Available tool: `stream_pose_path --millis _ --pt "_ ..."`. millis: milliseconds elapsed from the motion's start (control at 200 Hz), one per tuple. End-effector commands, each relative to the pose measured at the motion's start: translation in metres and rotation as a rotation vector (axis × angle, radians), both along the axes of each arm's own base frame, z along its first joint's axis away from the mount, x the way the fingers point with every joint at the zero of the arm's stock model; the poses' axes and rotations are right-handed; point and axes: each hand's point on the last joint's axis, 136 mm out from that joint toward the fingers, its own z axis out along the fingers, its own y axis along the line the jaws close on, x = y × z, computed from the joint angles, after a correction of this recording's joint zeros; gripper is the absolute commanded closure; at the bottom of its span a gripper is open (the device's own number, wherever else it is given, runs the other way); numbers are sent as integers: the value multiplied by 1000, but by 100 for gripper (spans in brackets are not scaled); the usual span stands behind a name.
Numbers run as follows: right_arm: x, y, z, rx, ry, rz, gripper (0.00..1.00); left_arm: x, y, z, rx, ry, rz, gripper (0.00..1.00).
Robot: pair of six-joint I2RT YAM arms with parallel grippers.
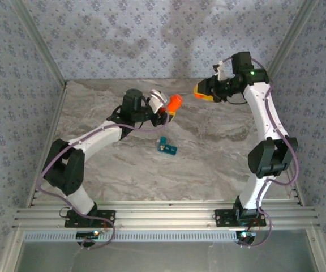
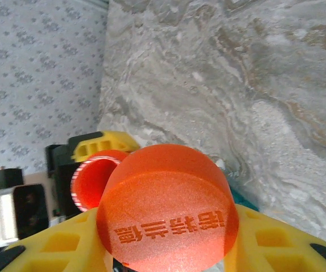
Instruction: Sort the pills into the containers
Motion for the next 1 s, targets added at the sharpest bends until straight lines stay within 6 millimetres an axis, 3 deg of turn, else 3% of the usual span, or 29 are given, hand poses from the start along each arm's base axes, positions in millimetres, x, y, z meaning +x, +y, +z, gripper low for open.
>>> stream_pose_path --millis 0,165,475,994 --pt "-16 19 8 37 18 106 59 -5 -8 12 -21 -47 -80 100" --pt "-27 34 -1 13 41 176 59 -5 -8 7 -6 -45 -92 100" --pt "-41 43 -12 -4 69 235 59 -5 -8 6 3 -48 -98 100" --pt "-39 55 -25 14 101 272 61 -8 -13 16 -7 -48 -141 100"
